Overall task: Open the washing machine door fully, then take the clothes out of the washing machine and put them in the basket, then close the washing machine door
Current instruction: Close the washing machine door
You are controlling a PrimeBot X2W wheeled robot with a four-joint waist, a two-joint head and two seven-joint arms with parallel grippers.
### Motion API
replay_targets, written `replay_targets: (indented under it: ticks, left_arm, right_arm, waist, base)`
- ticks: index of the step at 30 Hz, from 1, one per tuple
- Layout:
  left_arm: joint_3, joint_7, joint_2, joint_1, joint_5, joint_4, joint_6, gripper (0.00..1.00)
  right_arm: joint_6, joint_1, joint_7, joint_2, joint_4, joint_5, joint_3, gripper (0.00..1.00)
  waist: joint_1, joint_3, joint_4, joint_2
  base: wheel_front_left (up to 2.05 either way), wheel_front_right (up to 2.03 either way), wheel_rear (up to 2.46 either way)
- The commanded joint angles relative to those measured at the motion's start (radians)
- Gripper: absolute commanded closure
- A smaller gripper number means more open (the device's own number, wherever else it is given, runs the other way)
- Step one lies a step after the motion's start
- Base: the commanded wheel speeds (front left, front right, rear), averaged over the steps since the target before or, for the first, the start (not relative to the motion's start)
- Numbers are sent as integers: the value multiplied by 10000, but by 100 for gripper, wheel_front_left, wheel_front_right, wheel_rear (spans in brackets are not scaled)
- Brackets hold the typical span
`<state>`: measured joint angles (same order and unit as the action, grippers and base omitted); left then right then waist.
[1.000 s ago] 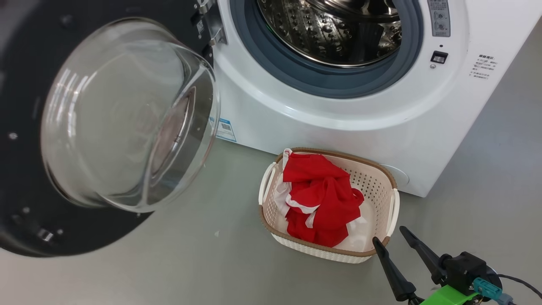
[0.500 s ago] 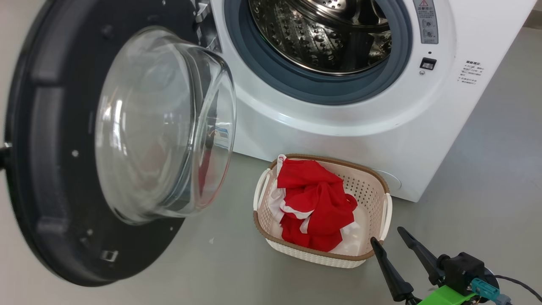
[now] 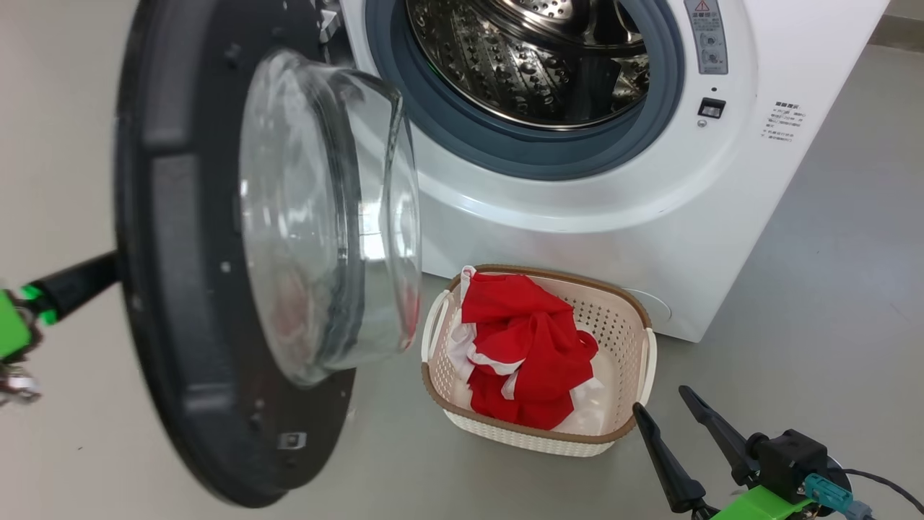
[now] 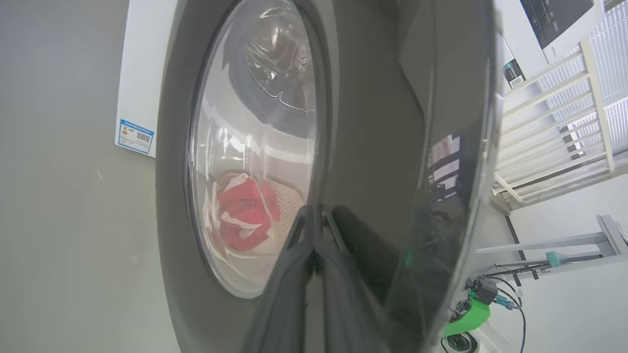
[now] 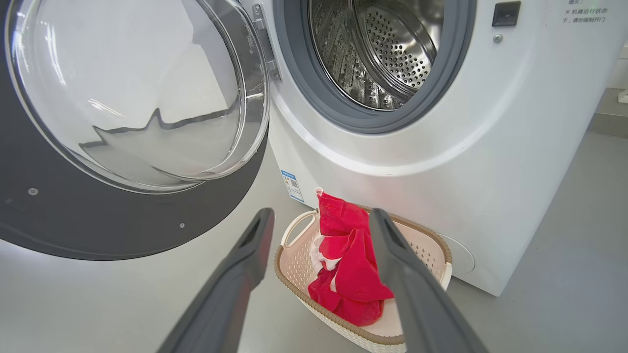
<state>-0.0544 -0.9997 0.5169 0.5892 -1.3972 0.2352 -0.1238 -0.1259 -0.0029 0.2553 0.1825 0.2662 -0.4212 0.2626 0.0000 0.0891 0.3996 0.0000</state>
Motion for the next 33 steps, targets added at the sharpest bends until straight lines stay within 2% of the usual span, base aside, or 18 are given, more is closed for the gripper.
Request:
replay_targets:
  ticks: [1,13,21,22,23,25,26,27,28,29,33]
  left_arm:
    - [-239,38,347,220,-161,-455,-69,100]
    - [1115,1093,-47,527,-230,-1217,-69,100]
    - [1355,2007,78,370,-233,-1103,-69,100]
    - [1381,2098,93,319,-252,-1087,-69,95]
    - [1391,2212,108,272,-258,-1070,-69,86]
    - [1437,2399,141,161,-278,-1073,-69,60]
    - [1434,2528,159,96,-273,-1054,-69,51]
    - [1415,2678,164,34,-272,-1023,-69,37]
    - [1415,2802,166,-33,-279,-1004,-69,7]
    - [1410,2939,181,-109,-268,-986,-69,0]
    - [1355,3405,178,-384,-278,-920,-69,0]
  right_arm:
    - [-48,-57,65,41,-237,17,145,0]
    - [-48,-137,65,2,-265,17,79,0]
    - [-48,-99,65,-39,-263,27,25,0]
    - [-48,-83,65,-44,-262,29,13,0]
    - [-48,-64,65,-49,-262,31,5,0]
    - [-48,-32,65,-57,-265,34,-4,0]
    - [-48,-21,65,-62,-269,35,-7,0]
    - [-48,-14,65,-66,-270,36,-11,0]
    - [-48,-10,65,-70,-270,37,-14,0]
    - [-48,-3,65,-73,-269,39,-16,0]
    - [-48,24,65,-79,-266,42,-15,0]
  waist:
    - [0,1,-15,0]
    - [0,76,-295,0]
    - [0,15,-346,0]
    - [0,-2,-332,0]
    - [0,-16,-318,0]
    - [0,-38,-289,0]
    - [0,-50,-274,0]
    - [0,-58,-261,0]
    - [0,-73,-248,0]
    - [0,-88,-238,0]
    - [0,-135,-215,0]
  base:
    - [0,0,0]
    - [0,0,0]
    - [0,0,0]
    - [0,0,0]
    - [0,0,0]
    - [0,0,0]
    - [0,0,0]
    - [0,0,0]
    - [0,0,0]
    - [0,0,0]
    - [0,0,0]
